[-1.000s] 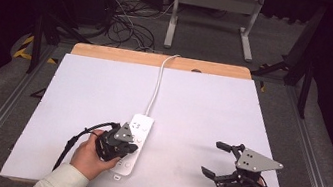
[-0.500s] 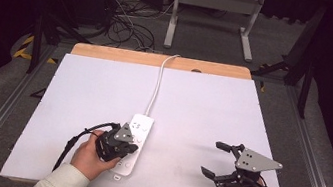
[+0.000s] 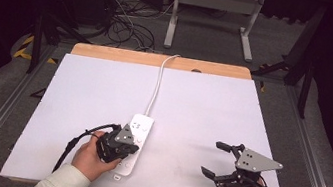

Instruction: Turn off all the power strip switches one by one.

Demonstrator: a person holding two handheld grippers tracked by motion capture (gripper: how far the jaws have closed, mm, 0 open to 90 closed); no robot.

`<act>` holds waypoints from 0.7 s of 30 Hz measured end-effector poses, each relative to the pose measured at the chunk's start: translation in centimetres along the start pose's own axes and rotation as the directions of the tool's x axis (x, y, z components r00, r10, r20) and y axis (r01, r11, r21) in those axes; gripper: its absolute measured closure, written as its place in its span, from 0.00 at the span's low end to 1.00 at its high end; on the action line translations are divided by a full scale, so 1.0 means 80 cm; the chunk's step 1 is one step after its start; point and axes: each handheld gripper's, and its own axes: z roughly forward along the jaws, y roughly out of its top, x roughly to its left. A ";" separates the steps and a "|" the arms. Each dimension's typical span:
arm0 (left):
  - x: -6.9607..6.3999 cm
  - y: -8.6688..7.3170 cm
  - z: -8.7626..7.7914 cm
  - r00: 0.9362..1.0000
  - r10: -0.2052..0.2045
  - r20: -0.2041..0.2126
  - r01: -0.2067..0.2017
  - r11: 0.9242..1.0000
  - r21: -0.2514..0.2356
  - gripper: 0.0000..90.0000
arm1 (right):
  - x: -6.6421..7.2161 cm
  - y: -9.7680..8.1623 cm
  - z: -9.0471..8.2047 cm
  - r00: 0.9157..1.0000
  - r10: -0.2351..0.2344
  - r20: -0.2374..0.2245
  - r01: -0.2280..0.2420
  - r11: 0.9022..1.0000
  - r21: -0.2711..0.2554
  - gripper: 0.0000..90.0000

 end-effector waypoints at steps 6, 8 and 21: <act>-0.006 0.013 -0.030 0.999 -0.017 0.049 0.021 0.996 -0.083 1.00 | -0.003 -0.002 0.000 1.000 0.006 -0.002 -0.006 1.000 -0.004 0.12; -0.010 0.012 -0.033 0.999 -0.008 0.041 0.011 0.997 -0.075 1.00 | -0.003 -0.001 0.000 1.000 0.004 -0.002 -0.004 1.000 -0.002 0.12; -0.031 -0.010 -0.041 0.998 -0.007 0.065 0.010 0.999 -0.045 1.00 | -0.001 0.000 -0.001 1.000 0.001 -0.002 -0.001 1.000 -0.006 0.12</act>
